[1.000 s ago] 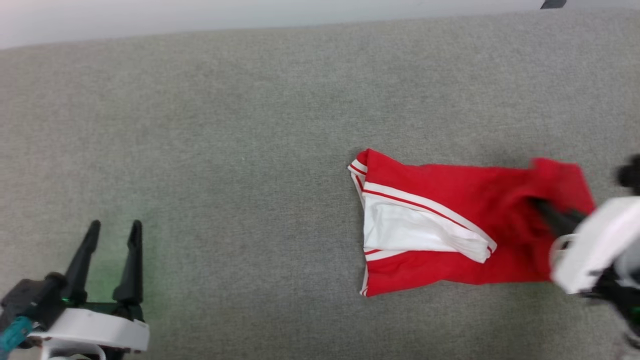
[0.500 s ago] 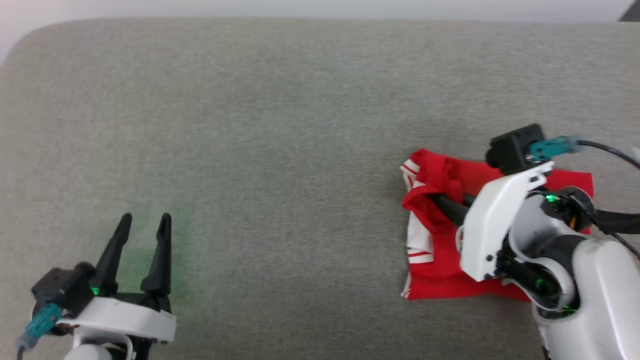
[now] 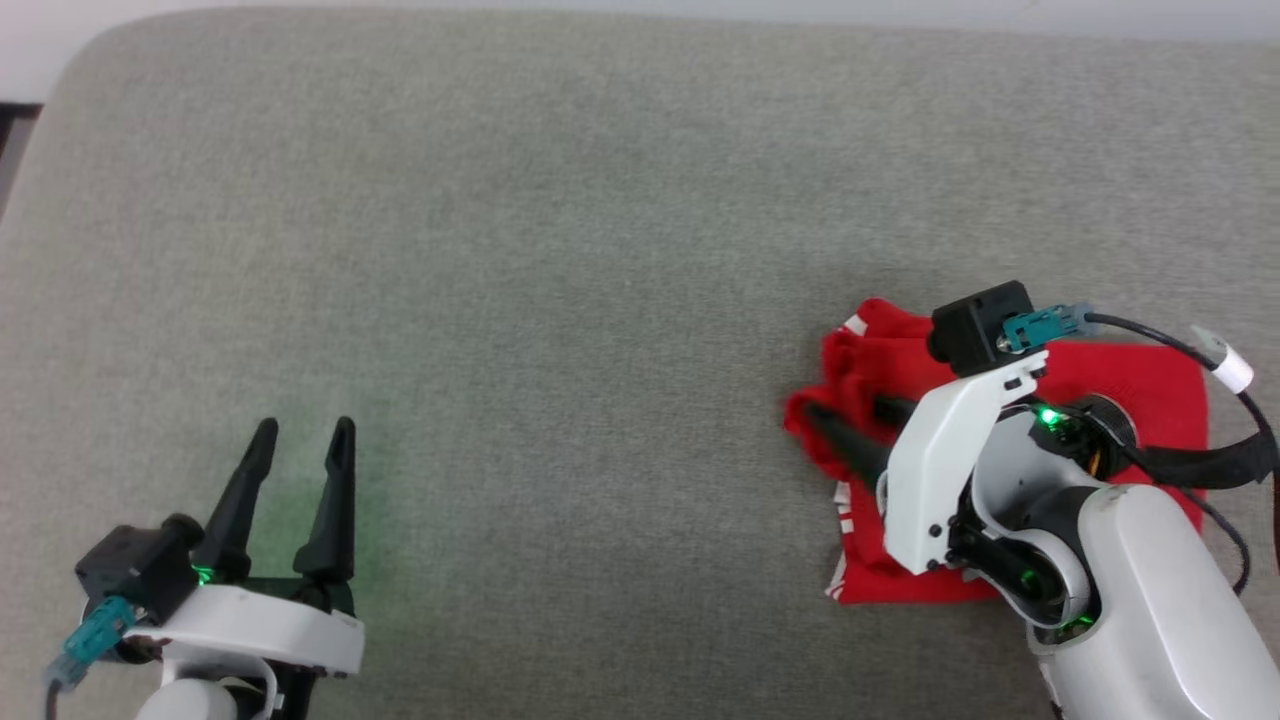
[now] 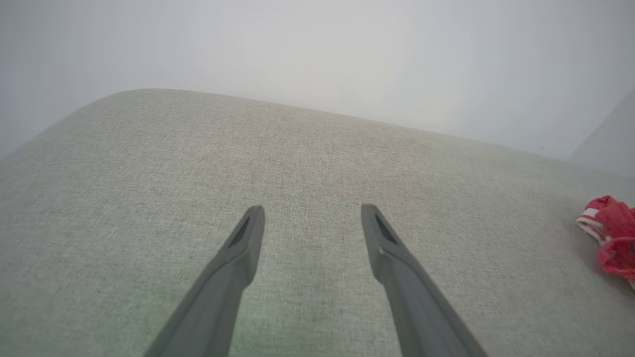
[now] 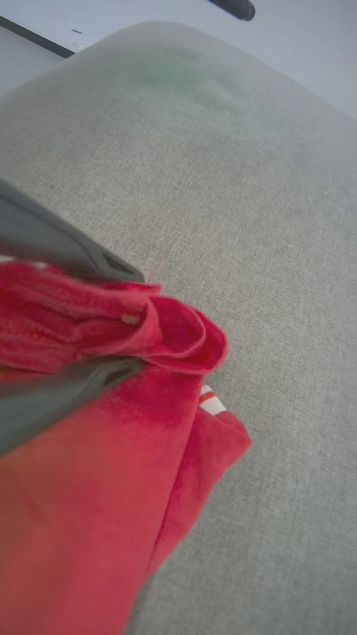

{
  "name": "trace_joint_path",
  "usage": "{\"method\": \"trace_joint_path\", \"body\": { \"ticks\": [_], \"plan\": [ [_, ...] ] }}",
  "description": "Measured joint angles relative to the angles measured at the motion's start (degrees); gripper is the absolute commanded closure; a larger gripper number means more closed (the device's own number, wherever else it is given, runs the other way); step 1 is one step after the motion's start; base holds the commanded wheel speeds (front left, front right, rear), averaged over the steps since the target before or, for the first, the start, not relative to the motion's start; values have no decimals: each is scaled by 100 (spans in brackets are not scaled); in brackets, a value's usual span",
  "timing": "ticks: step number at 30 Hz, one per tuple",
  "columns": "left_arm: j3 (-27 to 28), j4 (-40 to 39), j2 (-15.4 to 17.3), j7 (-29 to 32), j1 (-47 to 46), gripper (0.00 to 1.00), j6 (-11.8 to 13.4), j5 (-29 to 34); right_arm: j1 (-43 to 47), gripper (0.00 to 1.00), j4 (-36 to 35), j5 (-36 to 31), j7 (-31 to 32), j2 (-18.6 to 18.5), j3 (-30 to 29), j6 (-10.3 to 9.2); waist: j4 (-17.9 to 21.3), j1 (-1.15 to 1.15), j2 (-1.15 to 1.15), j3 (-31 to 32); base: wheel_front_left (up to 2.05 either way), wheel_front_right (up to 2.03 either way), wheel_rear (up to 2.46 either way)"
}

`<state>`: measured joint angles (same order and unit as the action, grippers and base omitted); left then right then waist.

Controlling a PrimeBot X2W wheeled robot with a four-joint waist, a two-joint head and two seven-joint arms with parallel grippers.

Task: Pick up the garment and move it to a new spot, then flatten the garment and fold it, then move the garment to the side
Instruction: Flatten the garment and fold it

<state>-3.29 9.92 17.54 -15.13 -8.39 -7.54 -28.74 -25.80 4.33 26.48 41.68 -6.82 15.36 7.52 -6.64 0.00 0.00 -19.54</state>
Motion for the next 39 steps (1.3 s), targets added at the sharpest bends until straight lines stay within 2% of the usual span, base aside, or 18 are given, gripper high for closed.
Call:
{"method": "trace_joint_path", "body": {
  "ticks": [5,13,17,20,28,35,39],
  "plan": [
    [56,-24,42,0,86,0,0,25,9,0,-10,196,-249,-75,100,0,192,0,0,155,0,0,0],
    [78,-15,78,0,279,0,0,96,237,0,-88,672,-948,-511,211,1,613,0,0,430,0,0,0],
    [145,-8,80,-1,323,0,0,101,391,0,68,820,-1616,-710,215,1,838,0,0,556,0,0,0],
    [162,23,83,0,413,0,1,110,423,0,343,677,-2326,-810,113,0,1002,0,0,640,0,0,0],
    [510,131,32,0,697,0,1,226,537,0,1240,254,-4017,-684,-14,1,1360,0,0,924,0,0,0],
    [767,-24,-103,0,1022,0,0,492,681,0,1588,70,-4934,-672,-35,1,1498,0,0,1249,0,0,0],
    [869,-155,-234,0,1232,0,1,643,821,0,1644,-40,-5245,-747,-112,1,1476,0,0,1440,0,0,0]
  ]
}}
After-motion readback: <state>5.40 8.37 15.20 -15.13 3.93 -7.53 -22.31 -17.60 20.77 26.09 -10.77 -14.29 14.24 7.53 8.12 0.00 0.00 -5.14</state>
